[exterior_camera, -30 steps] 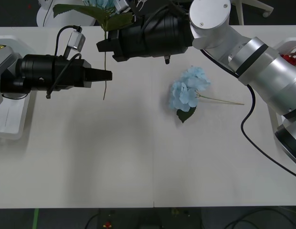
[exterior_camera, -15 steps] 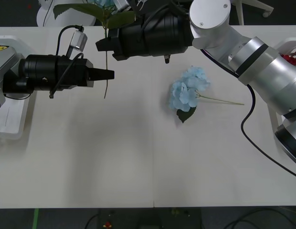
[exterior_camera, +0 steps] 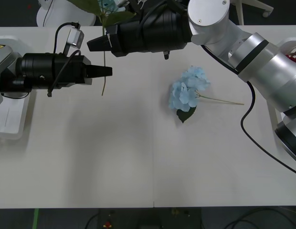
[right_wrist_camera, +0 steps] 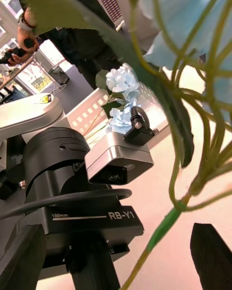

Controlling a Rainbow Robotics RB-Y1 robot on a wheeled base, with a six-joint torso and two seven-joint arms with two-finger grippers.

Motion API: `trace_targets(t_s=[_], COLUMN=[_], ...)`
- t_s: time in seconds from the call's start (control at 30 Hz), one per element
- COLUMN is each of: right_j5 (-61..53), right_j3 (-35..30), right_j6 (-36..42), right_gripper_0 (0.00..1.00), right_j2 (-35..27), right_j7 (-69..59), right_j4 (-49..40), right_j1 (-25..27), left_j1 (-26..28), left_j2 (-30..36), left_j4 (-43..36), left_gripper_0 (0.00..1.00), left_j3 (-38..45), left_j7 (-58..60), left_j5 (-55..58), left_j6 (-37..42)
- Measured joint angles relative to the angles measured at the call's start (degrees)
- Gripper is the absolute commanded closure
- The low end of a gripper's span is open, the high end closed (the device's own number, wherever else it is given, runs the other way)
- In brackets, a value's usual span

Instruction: Put the red flowers into the right box and the blue flowers into the left box

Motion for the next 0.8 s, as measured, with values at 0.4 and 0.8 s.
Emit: trace_targets(t_s=[0.4, 0.8], right_j5=[5.5, 21.8], right_j3=[0.0, 0.5], right_j6=[7.1, 25.6], right_gripper_0=[0.14, 0.14], right_j2=[-2.2, -11.9], right_j7=[1.8, 17.5], right_j4=[0.0, 0.1], right_j1=[-1.4, -2.2], left_j1=[0.0, 0.0], left_j2=[12.3, 30.4], left_j4=[-0.1, 1.9], left_gripper_0=[1.00, 1.00], left_j3=[0.0, 0.0], left_j7=[0.0, 0.0], left_j5=[-0.5, -13.3], left_j6=[0.0, 2.6])
